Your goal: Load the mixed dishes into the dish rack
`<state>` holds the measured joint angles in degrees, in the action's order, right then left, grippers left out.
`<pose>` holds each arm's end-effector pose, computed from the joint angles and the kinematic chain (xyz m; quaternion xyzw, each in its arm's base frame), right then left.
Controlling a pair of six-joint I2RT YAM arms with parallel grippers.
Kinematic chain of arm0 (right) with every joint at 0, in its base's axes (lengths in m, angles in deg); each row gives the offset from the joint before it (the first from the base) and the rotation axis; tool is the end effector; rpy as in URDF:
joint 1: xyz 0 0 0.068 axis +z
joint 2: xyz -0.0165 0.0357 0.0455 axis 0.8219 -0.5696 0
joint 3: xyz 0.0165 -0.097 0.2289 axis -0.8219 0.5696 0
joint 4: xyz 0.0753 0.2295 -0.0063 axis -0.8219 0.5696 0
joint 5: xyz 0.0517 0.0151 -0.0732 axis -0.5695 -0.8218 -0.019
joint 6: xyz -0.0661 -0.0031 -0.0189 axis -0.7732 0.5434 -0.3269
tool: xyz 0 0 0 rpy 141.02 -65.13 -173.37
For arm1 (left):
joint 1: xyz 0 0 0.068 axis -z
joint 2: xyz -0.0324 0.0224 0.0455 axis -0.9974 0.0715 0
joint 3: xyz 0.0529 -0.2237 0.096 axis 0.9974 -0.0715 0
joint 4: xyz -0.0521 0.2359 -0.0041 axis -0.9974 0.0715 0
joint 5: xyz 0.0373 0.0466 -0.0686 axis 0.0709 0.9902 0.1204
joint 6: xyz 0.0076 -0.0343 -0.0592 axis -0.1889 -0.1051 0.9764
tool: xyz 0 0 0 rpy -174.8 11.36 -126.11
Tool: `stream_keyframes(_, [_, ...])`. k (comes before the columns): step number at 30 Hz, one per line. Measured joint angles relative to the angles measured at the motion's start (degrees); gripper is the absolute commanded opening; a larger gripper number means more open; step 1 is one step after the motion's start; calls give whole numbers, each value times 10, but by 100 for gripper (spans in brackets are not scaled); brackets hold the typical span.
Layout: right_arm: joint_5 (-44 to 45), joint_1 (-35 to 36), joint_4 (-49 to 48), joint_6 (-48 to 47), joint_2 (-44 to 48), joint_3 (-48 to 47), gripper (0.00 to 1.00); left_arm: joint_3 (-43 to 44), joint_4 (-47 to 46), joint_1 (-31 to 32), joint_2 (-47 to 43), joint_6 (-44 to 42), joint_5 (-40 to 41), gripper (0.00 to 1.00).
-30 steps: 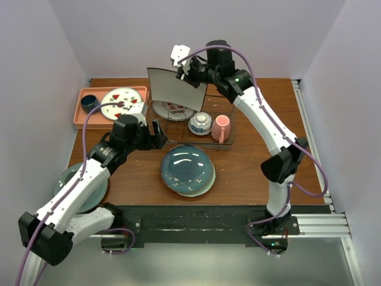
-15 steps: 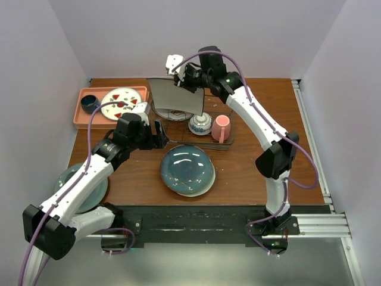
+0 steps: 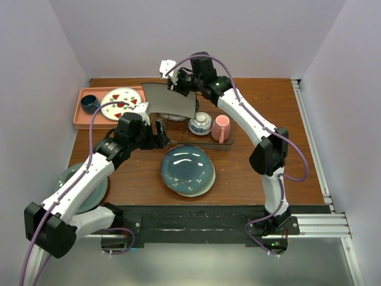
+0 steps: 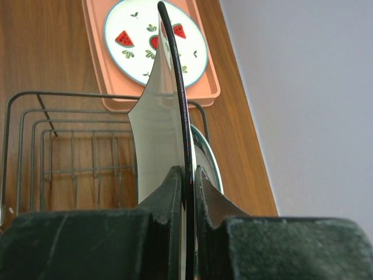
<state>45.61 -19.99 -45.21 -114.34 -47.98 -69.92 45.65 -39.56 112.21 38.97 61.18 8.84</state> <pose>0.3743 0.2941 0.3535 -0.5879 0.5674 0.1614 0.5535 0.2182 -0.1094 0.2712 -0.0170 0.8941 -0.2195 0.3899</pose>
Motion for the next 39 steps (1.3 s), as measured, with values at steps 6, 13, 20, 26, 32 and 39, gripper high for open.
stream_keyframes(6, [-2, 4, -30, 20, -14, 0, 0, 0, 0, 0, 3, -2, -3, 88])
stream_keyframes(13, [7, 8, -62, 36, -25, 8, 0, 0, -1, 0, 3, -5, -3, 88])
stream_keyframes(20, [34, 17, -95, 44, -27, 24, 0, 0, 0, -1, 3, -7, -3, 88])
stream_keyframes(26, [83, 36, -122, 32, -26, 39, 0, 0, 0, -3, 0, -10, -1, 88])
stream_keyframes(32, [127, 50, -142, 19, -25, 52, 0, 0, 6, -4, -6, -10, 27, 88])
stream_keyframes(39, [141, 55, -169, 15, -8, 88, 0, 20, 17, -4, -20, -9, 79, 88])
